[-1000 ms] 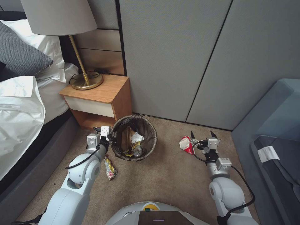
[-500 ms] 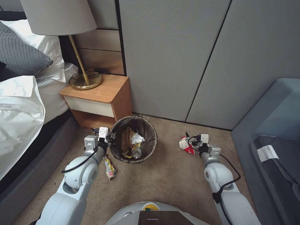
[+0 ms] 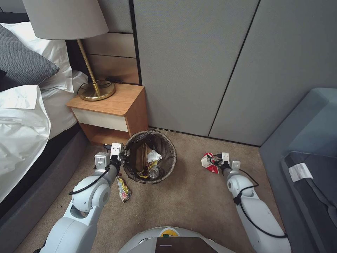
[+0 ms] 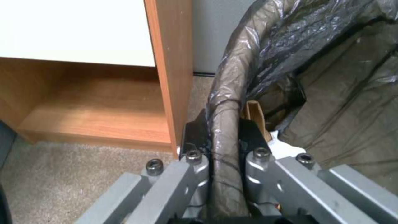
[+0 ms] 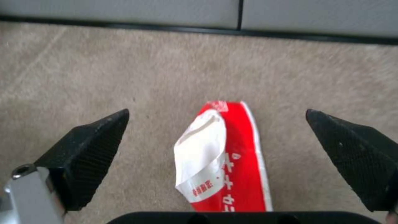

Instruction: Pick up the trash bin, then pick up the garbage from the floor and place it into the trash bin.

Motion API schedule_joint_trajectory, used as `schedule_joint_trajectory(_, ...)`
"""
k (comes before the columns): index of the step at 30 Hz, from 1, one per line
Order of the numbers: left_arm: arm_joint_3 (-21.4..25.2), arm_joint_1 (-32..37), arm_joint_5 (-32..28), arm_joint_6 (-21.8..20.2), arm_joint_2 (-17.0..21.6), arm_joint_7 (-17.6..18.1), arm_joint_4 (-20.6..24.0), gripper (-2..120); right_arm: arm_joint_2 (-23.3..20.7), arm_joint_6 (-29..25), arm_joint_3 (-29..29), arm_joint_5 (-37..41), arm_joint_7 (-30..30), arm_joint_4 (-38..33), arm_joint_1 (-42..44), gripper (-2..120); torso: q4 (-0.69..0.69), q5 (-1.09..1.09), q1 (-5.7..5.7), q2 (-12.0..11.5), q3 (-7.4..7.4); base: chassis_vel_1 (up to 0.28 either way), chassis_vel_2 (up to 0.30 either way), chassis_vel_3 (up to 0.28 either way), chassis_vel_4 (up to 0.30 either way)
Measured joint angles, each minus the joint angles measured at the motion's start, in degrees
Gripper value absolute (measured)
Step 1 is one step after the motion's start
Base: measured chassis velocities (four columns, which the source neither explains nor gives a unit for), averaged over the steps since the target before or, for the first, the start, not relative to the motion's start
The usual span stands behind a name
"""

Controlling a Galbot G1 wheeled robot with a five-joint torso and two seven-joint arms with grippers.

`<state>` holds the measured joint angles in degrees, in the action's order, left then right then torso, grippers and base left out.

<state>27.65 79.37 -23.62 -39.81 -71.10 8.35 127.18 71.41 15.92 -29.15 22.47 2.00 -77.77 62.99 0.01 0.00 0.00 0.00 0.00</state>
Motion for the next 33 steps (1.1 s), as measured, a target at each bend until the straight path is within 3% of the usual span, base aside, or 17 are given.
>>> schedule_joint_trajectory(20, -0.2, 0.0, 0.3, 0.1, -0.1, -0.1, -0.3, 5, 2.8, -5.5, 3.5, -6.4, 2.0, 21.6, -8.6, 100, -0.01, -0.01, 0.0, 0.0, 0.0, 0.0, 0.0, 0.0, 0.0)
schedule_joint_trajectory(33, -0.5, 0.2, 1.3, 0.2, -0.7, -0.1, -0.3, 5, 2.9, -7.0, 4.2, -6.9, 2.1, 24.9, -10.5, 100, -0.01, 0.0, 0.0, 0.0, 0.0, 0.0, 0.0, 0.0, 0.0)
